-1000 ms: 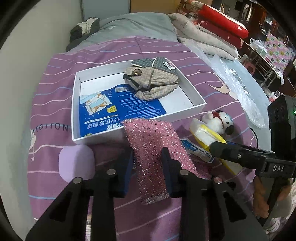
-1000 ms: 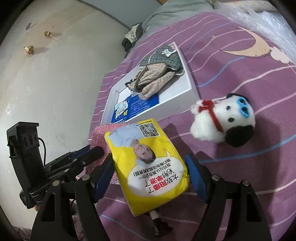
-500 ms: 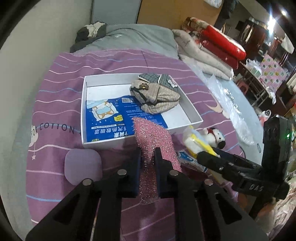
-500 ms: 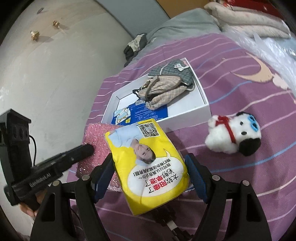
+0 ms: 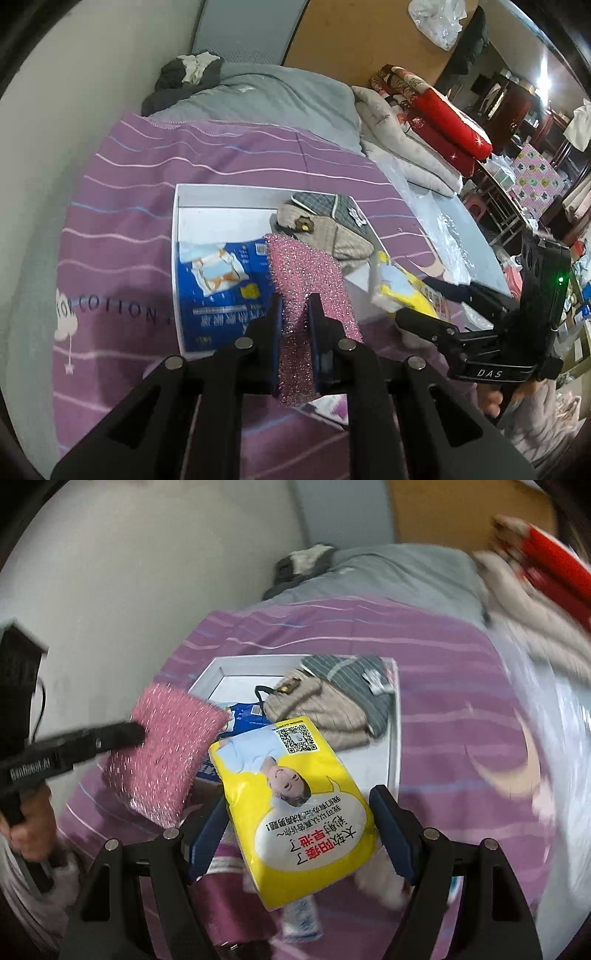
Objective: Organize soft objects
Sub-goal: 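Lift and carry the pink sponge and yellow packet over the white box with both grippers, then lower the sponge and yellow packet into the box and open both grippers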
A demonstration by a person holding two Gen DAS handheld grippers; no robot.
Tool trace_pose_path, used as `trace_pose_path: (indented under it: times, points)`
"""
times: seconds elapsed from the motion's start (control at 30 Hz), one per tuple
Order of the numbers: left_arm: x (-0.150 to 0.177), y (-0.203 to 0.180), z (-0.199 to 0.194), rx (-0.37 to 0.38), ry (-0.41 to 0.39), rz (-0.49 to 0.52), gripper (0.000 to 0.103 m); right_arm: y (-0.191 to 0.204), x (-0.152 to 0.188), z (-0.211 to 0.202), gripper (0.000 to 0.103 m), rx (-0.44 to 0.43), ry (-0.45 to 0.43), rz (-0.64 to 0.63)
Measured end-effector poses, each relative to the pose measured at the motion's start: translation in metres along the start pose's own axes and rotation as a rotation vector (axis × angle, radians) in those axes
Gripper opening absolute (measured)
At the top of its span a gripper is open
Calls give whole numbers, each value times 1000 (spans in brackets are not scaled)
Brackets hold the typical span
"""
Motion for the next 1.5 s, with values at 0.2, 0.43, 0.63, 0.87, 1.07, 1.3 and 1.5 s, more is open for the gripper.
trace_pose_path:
  times: [0.2, 0.43, 0.63, 0.87, 1.07, 1.3, 1.5]
  points:
    - [-13, 17, 14, -49, -4, -4, 15, 13, -18, 35, 77, -81, 58, -252]
    - [-21, 36, 30, -70, 11, -44, 15, 15, -13, 59, 81, -205, 122, -494]
    - [-19, 40, 43, -81, 37, -53, 15, -10, -7, 65, 95, -191, 189, -432]
    - [-16, 41, 41, -85, 37, -56, 15, -29, -21, 33, 100, -166, 109, -366]
    - [-15, 39, 46, -70, 50, -73, 15, -39, -35, 31, 57, -166, 87, -21]
    - [-12, 38, 54, -67, 64, -76, 15, -19, -31, 62, 23, -102, 156, 107]
    - [-8, 41, 67, -96, 74, -91, 15, -36, -20, 88, 19, 7, 240, 226]
Point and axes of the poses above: each gripper's, at about its wrist camera, not at the fingertips, and z roughly the way its jaws point, y to its left, x to its underside, the point moved 9 cm from there along z, roughly the way its jaws point, and after that the axes turned 5 degrees about -z, right-handed, at the moved point
